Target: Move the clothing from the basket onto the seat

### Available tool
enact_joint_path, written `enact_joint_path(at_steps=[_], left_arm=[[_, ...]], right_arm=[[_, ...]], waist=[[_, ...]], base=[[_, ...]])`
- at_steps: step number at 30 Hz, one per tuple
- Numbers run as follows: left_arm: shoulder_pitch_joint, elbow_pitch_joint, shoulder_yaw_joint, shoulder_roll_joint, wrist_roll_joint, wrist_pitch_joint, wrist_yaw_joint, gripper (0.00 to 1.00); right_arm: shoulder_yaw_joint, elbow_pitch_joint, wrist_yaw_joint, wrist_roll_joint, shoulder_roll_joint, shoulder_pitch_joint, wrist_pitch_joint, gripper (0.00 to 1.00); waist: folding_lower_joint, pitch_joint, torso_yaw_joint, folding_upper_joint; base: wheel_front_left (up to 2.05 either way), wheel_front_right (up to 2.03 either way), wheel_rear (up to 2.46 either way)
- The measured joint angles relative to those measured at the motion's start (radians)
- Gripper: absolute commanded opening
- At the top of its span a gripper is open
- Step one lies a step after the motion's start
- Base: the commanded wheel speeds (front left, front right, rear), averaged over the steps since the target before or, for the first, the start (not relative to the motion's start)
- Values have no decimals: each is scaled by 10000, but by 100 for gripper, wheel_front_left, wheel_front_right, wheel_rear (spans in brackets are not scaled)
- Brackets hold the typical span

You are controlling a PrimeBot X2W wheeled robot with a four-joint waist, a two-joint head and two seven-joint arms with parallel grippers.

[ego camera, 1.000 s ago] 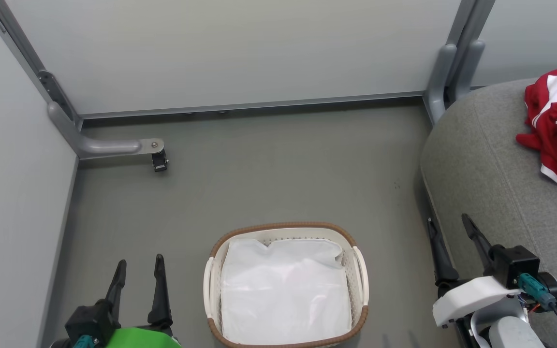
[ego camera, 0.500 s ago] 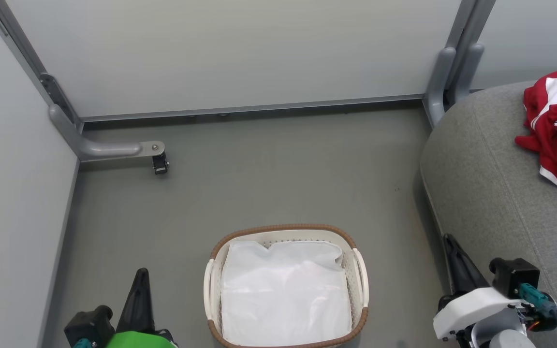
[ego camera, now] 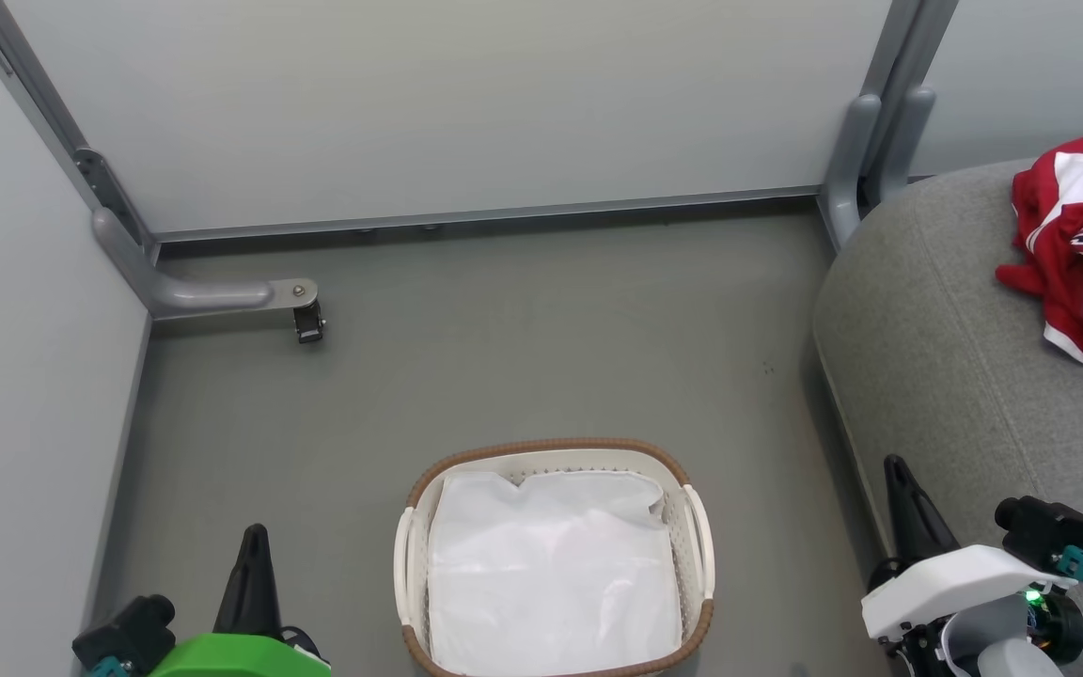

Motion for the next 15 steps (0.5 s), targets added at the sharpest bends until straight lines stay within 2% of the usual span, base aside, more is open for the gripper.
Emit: enact_joint_path(at_steps=[15], left_arm=[[-321, -56, 311, 29, -2119, 566, -107, 0]], right_arm=[[-203, -157, 0, 2318, -6, -12, 596, 0]], waist=[[0, -54, -57, 0]], base=[[0, 0, 0]])
